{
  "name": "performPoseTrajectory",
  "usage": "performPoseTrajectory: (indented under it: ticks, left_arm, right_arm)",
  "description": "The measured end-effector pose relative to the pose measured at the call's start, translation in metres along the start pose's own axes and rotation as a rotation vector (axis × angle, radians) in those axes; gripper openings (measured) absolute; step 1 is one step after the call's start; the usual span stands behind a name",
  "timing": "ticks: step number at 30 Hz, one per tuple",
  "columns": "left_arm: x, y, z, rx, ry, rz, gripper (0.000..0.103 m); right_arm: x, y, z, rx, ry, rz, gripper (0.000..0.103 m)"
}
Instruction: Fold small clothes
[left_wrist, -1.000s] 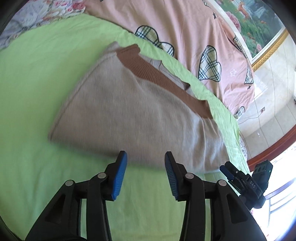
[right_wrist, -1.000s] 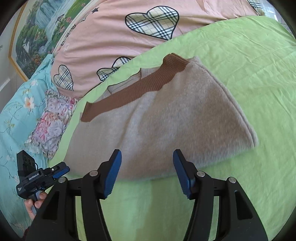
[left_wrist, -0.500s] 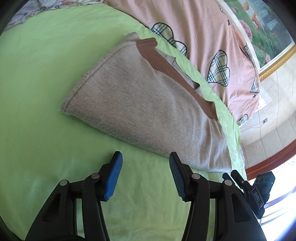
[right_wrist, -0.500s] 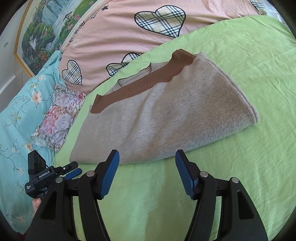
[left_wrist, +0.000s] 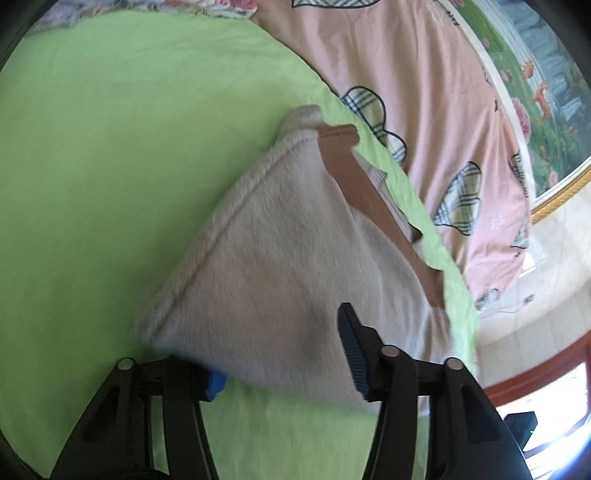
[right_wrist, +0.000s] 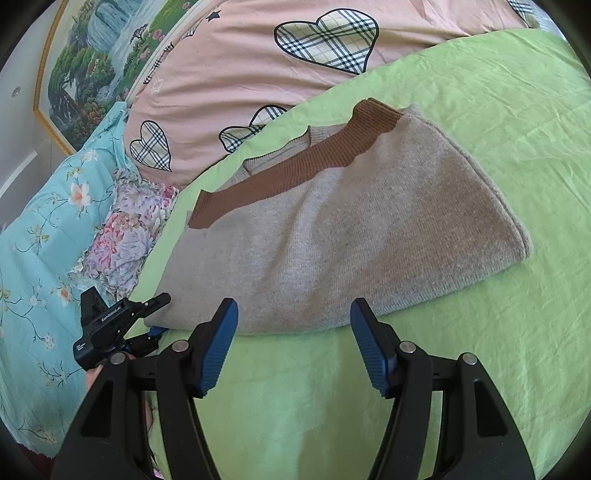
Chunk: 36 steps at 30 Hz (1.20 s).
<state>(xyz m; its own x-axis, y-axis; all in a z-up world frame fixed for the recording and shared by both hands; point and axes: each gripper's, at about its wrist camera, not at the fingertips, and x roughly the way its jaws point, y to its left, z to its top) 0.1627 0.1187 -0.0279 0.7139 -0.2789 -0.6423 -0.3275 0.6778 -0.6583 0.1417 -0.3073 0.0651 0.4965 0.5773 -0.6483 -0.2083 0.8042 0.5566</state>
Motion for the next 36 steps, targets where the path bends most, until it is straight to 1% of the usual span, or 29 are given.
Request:
performPoseTrajectory:
  ticks: [1, 2, 3, 4, 6, 8, 9, 12, 15, 17, 19, 20, 22, 24, 25, 29, 33, 34, 35, 36]
  left_arm:
    - [0.002, -0.003, 0.002, 0.014, -0.007, 0.017, 0.038]
    - [0.005, -0.007, 0.005, 0.027, -0.012, 0.027, 0.022]
    - [0.007, -0.013, 0.007, 0.042, -0.012, 0.026, 0.013]
    - [0.008, -0.020, 0.009, 0.060, -0.019, 0.031, 0.012]
    - [0.005, -0.038, 0.010, 0.118, -0.039, 0.042, 0.007]
    - [0.003, -0.061, 0.008, 0.182, -0.048, 0.024, 0.007]
    - [0.002, -0.077, 0.007, 0.217, -0.051, -0.007, 0.007]
    - [0.003, -0.118, -0.001, 0.306, -0.052, -0.054, 0.007]
    - [0.016, -0.159, -0.014, 0.383, -0.025, -0.104, 0.007]
    - [0.028, -0.178, -0.025, 0.427, 0.002, -0.116, 0.007]
    - [0.045, -0.197, -0.040, 0.494, 0.037, -0.104, 0.007]
    - [0.053, -0.203, -0.048, 0.522, 0.052, -0.099, 0.007]
    - [0.071, -0.209, -0.063, 0.558, 0.090, -0.096, 0.007]
    - [0.085, -0.209, -0.073, 0.577, 0.124, -0.085, 0.007]
    - [0.089, -0.208, -0.078, 0.584, 0.133, -0.079, 0.007]
    - [0.092, -0.207, -0.078, 0.603, 0.128, -0.086, 0.007]
    - [0.089, -0.203, -0.080, 0.634, 0.131, -0.069, 0.007]
    - [0.089, -0.203, -0.081, 0.643, 0.131, -0.062, 0.007]
    - [0.089, -0.203, -0.081, 0.649, 0.130, -0.056, 0.007]
    - [0.089, -0.205, -0.082, 0.657, 0.126, -0.049, 0.007]
  right_arm:
    - [0.001, -0.001, 0.002, 0.003, 0.001, 0.005, 0.064]
    - [0.003, -0.002, 0.005, 0.003, 0.004, 0.008, 0.064]
    - [0.004, -0.003, 0.009, 0.001, 0.005, 0.012, 0.064]
    - [0.004, -0.005, 0.013, 0.002, 0.003, 0.018, 0.064]
    - [0.004, -0.010, 0.024, 0.004, -0.002, 0.031, 0.064]
    - [0.003, -0.014, 0.037, -0.002, -0.008, 0.030, 0.064]
    - [0.003, -0.016, 0.043, -0.004, -0.007, 0.039, 0.064]
    - [0.003, -0.025, 0.064, 0.013, 0.001, 0.091, 0.064]
    - [0.009, -0.030, 0.086, 0.004, 0.031, 0.101, 0.064]
    - [0.014, -0.034, 0.098, 0.022, 0.052, 0.152, 0.064]
    - [0.024, -0.041, 0.112, 0.067, 0.086, 0.233, 0.064]
    - [0.031, -0.043, 0.118, 0.073, 0.106, 0.250, 0.064]
    - [0.045, -0.045, 0.127, 0.076, 0.138, 0.255, 0.066]
    - [0.068, -0.049, 0.135, 0.094, 0.196, 0.279, 0.071]
    - [0.081, -0.049, 0.136, 0.101, 0.225, 0.287, 0.071]
    - [0.129, -0.038, 0.141, 0.081, 0.309, 0.312, 0.072]
    - [0.166, -0.019, 0.149, 0.046, 0.336, 0.348, 0.071]
    - [0.173, -0.014, 0.153, 0.042, 0.333, 0.347, 0.070]
    - [0.183, -0.009, 0.156, 0.034, 0.330, 0.340, 0.065]
    - [0.188, -0.006, 0.158, 0.031, 0.337, 0.331, 0.047]
